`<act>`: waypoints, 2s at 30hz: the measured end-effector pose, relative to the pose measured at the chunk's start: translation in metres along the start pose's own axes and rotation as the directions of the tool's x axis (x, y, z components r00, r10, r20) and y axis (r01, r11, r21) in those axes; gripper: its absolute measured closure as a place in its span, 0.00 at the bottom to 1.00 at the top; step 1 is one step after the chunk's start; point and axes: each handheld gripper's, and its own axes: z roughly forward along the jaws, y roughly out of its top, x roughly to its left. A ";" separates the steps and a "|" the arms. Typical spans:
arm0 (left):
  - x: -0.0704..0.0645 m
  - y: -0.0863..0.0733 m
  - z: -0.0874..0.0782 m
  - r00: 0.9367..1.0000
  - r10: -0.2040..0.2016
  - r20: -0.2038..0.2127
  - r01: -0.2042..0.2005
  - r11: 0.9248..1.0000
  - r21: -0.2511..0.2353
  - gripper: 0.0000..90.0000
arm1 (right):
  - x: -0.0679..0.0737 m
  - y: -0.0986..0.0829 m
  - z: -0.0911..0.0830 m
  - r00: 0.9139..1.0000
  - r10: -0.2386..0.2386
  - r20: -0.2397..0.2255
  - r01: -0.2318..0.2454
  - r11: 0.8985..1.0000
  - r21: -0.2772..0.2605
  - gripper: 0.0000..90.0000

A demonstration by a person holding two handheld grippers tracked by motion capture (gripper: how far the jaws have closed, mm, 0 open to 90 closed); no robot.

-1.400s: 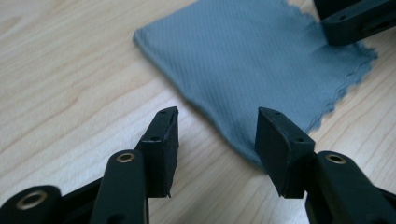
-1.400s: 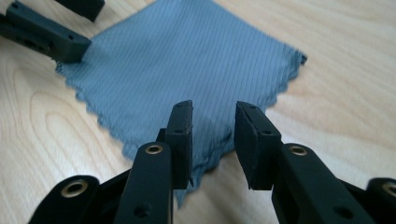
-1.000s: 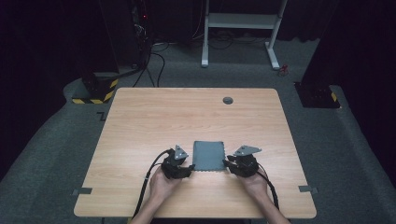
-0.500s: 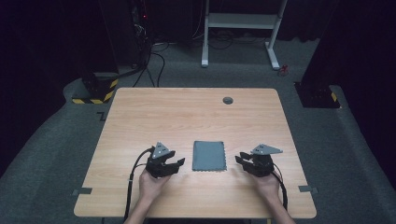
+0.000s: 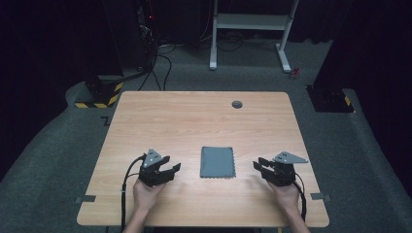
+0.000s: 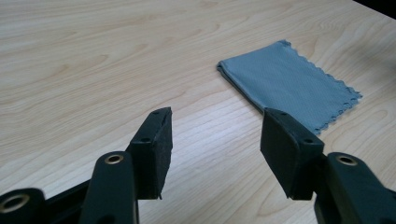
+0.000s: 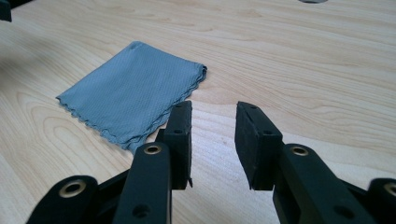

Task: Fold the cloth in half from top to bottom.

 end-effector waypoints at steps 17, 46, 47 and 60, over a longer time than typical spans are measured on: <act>0.020 -0.027 -0.028 0.996 -0.066 -0.068 0.063 0.997 -0.053 0.48 | -0.011 -0.017 -0.025 0.999 0.037 0.035 -0.036 0.999 -0.025 0.73; 0.026 -0.059 -0.018 0.983 -0.043 -0.181 0.053 0.997 0.051 0.48 | -0.020 -0.050 -0.026 0.991 0.017 0.131 -0.030 0.995 0.092 0.71; 0.027 -0.059 -0.017 0.982 -0.044 -0.185 0.056 0.997 0.062 0.48 | -0.021 -0.051 -0.025 0.991 0.016 0.134 -0.029 0.995 0.094 0.71; 0.028 -0.055 -0.009 0.977 -0.018 -0.213 0.042 0.993 0.110 0.45 | -0.022 -0.049 -0.019 0.986 -0.027 0.162 0.002 0.988 0.154 0.66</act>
